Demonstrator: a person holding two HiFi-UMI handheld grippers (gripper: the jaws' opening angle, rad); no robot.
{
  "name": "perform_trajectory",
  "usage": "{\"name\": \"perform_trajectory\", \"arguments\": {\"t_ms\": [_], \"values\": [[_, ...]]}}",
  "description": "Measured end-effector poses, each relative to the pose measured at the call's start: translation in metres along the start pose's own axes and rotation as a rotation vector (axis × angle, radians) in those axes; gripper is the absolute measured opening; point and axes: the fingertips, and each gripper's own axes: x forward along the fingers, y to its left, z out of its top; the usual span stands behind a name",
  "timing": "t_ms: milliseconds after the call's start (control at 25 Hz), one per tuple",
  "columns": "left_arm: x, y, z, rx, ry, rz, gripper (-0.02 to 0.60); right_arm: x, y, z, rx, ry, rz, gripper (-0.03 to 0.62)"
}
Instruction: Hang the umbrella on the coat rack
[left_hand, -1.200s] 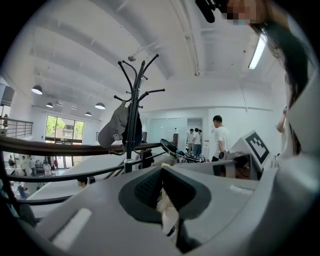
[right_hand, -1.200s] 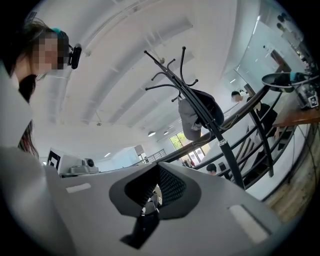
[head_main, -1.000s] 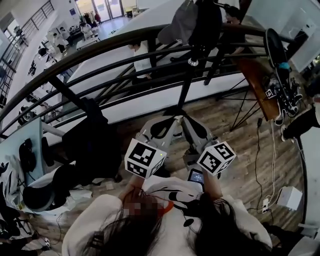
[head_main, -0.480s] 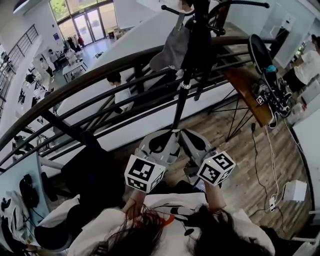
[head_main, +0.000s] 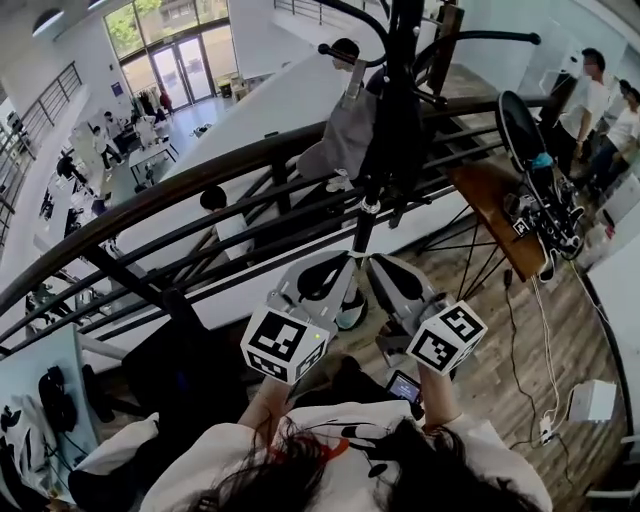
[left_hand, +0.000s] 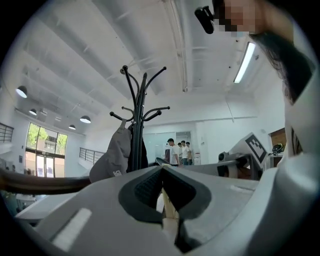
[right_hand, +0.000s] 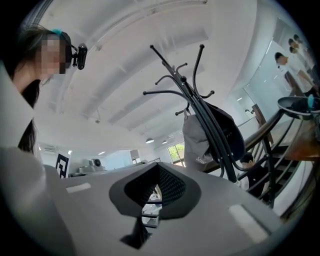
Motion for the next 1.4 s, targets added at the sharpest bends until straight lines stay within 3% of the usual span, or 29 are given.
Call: {"name": "perform_trajectory", "arguments": {"t_ms": [440, 880, 1120, 1400], "values": [[0.074, 0.020, 0.101, 0.230, -0.157, -0.054, 0.000, 0.024, -0.029, 0.113, -0.096, -0.143, 0.124, 0.021], [0.128, 0.005, 0.179, 0.377, -0.280, -0.112, 0.000, 0.013, -0.049, 0.211, -0.247, -0.304, 0.162, 0.021], [0.144, 0.007, 0.201, 0.413, -0.319, -0.106, 0.000, 0.019, -0.059, 0.238, -0.289, -0.327, 0.176, 0.021], [0.148, 0.017, 0.201, 0.451, -0.303, -0.066, 0.000, 0.028, -0.063, 0.236, -0.296, -0.323, 0.205, 0.021]]}}
